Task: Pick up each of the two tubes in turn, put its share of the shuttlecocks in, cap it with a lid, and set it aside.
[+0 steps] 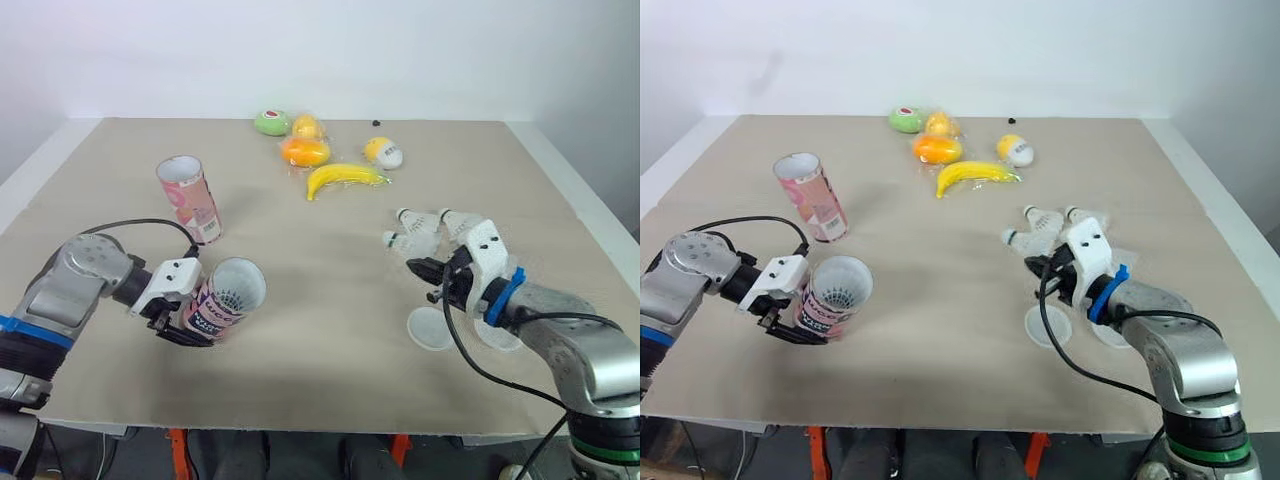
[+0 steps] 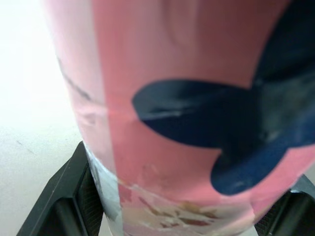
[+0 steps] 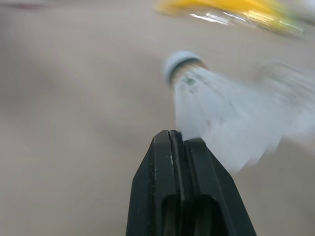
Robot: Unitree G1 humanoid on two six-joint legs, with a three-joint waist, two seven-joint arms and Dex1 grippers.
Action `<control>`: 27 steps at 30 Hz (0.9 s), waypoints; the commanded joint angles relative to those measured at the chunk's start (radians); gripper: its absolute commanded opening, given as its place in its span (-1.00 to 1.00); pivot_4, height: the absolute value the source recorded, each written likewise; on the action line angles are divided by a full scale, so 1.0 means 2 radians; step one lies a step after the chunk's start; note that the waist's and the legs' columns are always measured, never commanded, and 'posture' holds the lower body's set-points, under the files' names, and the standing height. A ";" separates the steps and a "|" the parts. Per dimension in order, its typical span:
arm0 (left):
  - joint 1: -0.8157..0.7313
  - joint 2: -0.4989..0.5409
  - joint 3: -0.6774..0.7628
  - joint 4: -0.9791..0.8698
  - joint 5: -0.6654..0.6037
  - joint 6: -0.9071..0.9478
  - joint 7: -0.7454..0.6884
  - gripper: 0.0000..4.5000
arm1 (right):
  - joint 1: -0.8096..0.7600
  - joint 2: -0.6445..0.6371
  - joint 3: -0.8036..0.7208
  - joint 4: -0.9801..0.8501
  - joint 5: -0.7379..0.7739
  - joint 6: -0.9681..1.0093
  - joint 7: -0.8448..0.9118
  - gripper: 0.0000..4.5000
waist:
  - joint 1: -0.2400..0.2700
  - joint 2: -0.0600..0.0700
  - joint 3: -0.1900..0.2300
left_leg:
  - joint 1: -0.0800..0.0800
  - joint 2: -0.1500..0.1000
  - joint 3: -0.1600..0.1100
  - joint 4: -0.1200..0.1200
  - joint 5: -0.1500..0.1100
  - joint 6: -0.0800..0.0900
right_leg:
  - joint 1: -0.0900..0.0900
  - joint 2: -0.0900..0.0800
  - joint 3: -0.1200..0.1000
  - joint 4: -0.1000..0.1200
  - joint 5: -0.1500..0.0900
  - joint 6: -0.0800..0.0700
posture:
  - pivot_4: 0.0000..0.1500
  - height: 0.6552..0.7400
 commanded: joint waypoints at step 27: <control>-0.057 0.000 -0.065 0.079 -0.006 -0.028 0.001 0.49 | -0.398 0.057 0.288 0.146 -0.102 -0.192 0.297 0.07 | -0.007 0.000 0.001 | 0.001 0.002 0.003 0.000 0.001 0.002 | -0.002 -0.001 -0.001 0.003 0.000 -0.002 | 1.00 -0.14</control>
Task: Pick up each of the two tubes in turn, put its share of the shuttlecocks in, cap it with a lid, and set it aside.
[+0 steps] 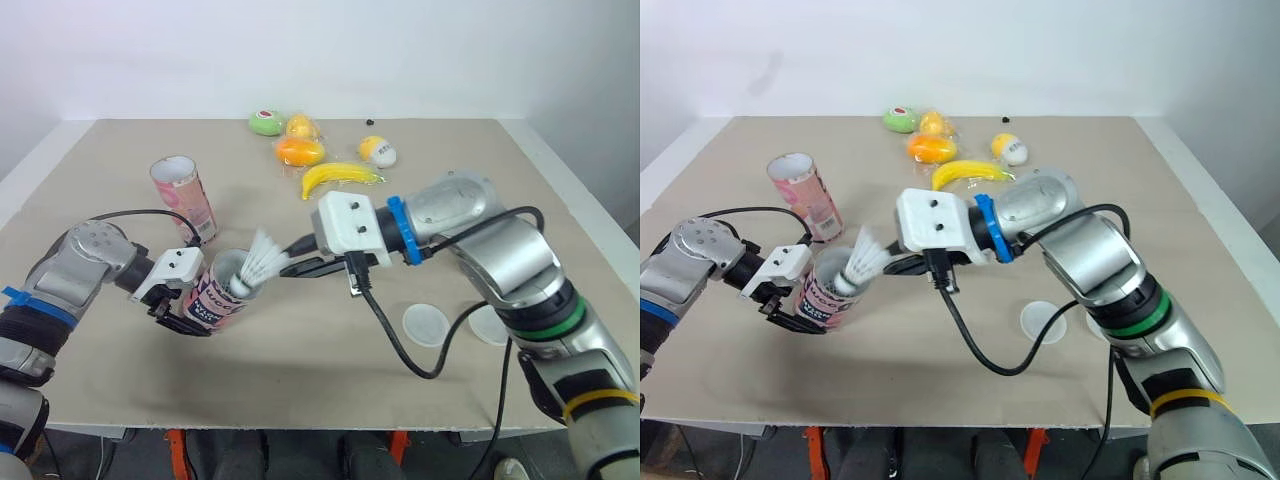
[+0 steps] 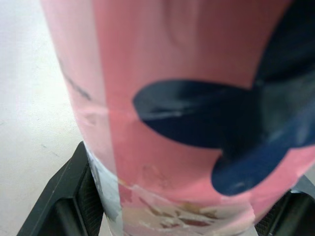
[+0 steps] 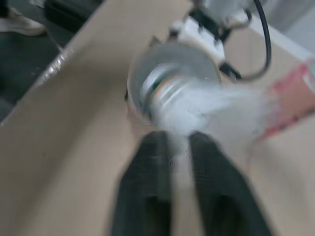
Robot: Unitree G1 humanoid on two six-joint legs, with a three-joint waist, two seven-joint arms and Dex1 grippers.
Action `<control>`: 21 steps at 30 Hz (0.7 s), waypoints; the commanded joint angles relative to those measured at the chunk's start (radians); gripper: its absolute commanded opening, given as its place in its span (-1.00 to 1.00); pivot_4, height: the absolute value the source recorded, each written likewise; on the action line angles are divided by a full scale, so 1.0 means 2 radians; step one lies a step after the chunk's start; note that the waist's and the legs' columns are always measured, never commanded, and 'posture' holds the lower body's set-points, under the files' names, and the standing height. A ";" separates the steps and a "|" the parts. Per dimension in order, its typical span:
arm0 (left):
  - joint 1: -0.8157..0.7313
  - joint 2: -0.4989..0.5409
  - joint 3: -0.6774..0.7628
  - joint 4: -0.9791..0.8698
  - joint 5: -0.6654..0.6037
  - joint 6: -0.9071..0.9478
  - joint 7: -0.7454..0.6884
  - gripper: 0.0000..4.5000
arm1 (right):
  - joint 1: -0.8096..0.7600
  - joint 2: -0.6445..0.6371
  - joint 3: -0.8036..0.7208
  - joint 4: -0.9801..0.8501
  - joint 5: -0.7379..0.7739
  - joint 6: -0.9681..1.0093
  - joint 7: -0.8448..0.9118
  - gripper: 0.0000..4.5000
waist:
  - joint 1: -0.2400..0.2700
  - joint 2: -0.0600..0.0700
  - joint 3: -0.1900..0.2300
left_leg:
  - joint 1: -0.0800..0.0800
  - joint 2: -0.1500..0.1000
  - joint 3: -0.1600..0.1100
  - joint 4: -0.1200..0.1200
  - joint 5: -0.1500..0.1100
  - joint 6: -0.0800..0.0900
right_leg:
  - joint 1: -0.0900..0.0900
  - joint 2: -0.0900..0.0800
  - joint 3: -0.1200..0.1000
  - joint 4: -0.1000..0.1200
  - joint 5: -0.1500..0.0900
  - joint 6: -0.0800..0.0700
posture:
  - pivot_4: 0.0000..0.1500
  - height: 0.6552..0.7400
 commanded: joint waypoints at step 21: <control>0.020 -0.007 0.018 -0.006 0.022 0.010 0.001 0.49 | -0.076 0.109 0.007 0.147 -0.028 -0.042 0.037 -0.97 | 0.000 0.000 0.000 | 0.000 0.000 0.000 0.000 0.000 0.000 | 0.000 0.000 0.000 0.002 -0.001 0.000 | 1.00 -0.14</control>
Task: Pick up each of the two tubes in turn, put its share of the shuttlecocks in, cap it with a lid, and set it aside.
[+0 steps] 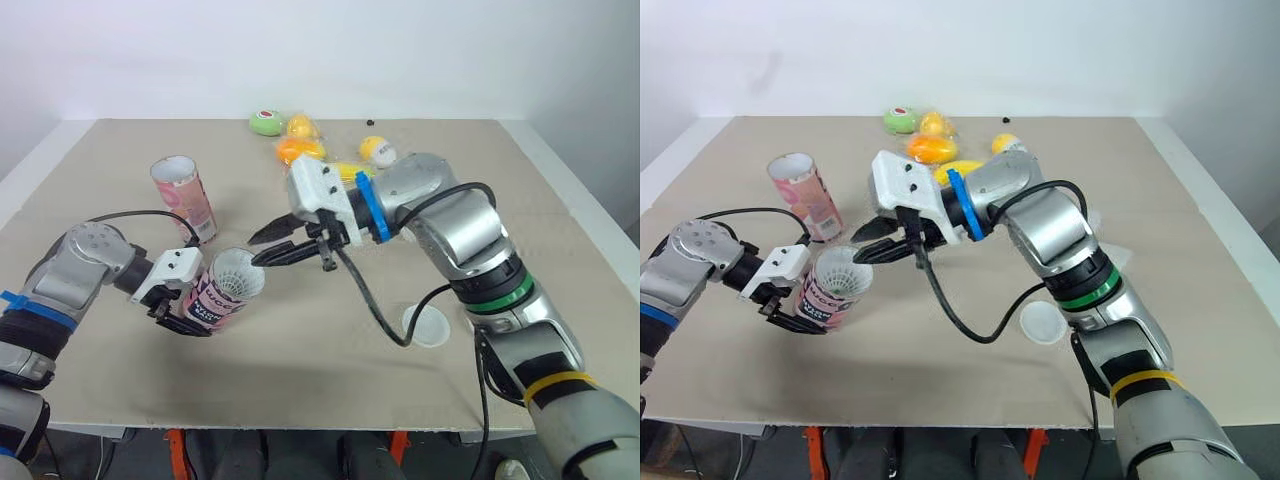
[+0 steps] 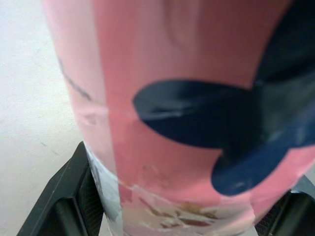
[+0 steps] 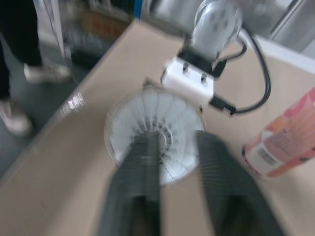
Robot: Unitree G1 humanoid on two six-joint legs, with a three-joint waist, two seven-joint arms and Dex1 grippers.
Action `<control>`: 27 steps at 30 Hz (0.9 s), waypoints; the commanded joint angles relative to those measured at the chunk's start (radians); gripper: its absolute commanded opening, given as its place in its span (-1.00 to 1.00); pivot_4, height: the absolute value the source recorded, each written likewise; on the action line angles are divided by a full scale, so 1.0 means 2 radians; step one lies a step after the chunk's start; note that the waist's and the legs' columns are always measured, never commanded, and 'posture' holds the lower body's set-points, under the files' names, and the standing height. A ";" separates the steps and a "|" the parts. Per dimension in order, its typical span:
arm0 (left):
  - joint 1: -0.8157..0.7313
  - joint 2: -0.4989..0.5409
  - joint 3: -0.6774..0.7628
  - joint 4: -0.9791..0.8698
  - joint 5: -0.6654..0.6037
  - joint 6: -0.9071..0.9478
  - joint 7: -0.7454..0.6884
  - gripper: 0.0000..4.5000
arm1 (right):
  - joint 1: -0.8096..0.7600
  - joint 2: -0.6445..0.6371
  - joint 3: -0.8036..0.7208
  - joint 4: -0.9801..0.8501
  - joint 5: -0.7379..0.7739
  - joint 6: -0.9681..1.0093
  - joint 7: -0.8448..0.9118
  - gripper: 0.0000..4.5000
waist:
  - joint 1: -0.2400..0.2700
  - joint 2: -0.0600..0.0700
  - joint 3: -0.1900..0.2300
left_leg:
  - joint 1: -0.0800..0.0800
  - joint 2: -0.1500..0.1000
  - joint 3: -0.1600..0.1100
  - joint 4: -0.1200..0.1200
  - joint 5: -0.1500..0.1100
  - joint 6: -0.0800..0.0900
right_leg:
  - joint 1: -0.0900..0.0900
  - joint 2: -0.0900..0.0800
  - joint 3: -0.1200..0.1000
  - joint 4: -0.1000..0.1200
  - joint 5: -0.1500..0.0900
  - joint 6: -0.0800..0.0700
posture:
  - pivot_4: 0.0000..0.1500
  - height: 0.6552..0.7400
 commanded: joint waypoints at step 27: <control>0.039 -0.006 0.032 -0.017 0.025 0.008 0.001 0.49 | -0.088 0.195 0.053 0.226 -0.108 -0.105 0.072 -0.97 | -0.002 -0.001 0.000 | 0.001 0.001 -0.001 -0.001 0.000 0.000 | 0.000 0.002 -0.001 0.001 0.000 -0.002 | 1.00 -0.14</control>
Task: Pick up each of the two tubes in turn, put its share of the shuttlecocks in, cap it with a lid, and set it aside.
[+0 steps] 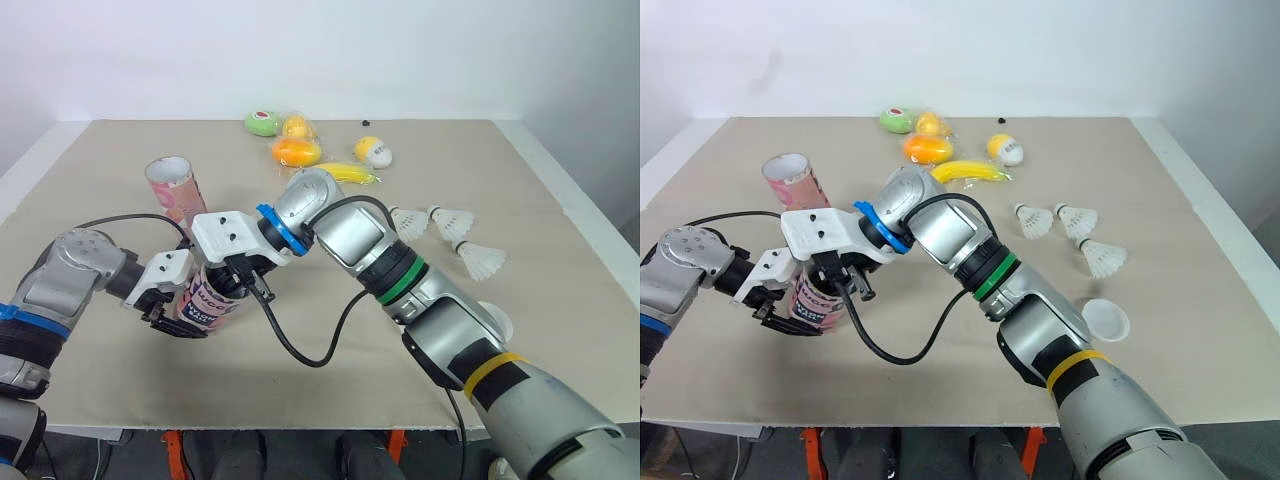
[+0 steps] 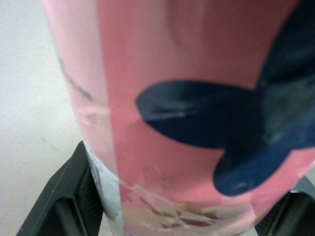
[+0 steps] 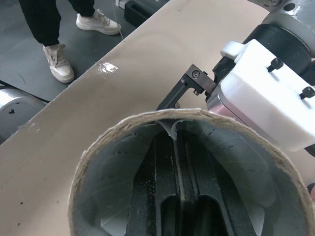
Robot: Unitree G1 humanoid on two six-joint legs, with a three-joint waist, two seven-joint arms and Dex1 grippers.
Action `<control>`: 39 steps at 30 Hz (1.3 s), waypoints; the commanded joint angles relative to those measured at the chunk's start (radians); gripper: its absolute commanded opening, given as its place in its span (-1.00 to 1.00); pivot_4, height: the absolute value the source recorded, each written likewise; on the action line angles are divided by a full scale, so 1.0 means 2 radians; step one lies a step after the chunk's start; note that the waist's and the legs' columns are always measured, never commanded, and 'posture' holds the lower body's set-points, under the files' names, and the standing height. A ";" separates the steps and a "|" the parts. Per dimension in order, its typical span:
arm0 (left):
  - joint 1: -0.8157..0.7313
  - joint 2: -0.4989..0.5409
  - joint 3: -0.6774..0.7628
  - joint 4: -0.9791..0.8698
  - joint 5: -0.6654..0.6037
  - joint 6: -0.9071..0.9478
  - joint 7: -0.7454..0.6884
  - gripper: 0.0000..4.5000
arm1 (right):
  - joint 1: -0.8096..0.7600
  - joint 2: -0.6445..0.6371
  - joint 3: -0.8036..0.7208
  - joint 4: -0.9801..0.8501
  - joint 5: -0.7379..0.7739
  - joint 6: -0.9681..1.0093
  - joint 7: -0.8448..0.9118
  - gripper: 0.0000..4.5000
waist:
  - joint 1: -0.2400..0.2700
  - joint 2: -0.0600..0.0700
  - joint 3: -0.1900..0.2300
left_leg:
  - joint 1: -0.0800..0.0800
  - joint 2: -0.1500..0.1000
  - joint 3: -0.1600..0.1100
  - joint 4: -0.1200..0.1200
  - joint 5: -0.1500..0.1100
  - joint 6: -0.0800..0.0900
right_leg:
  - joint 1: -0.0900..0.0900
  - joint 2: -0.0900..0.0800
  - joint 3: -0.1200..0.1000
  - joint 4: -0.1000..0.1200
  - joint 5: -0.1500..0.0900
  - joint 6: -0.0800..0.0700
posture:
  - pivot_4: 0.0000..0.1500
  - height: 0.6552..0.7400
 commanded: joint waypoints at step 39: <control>0.045 -0.265 0.046 -0.053 -0.062 0.041 0.127 0.49 | 0.233 -0.457 -0.115 -0.131 0.014 0.008 0.086 0.58 | -0.004 -0.003 0.004 | -0.010 -0.002 0.001 0.003 -0.001 -0.003 | -0.004 -0.002 0.000 -0.001 -0.001 0.003 | 1.00 -0.14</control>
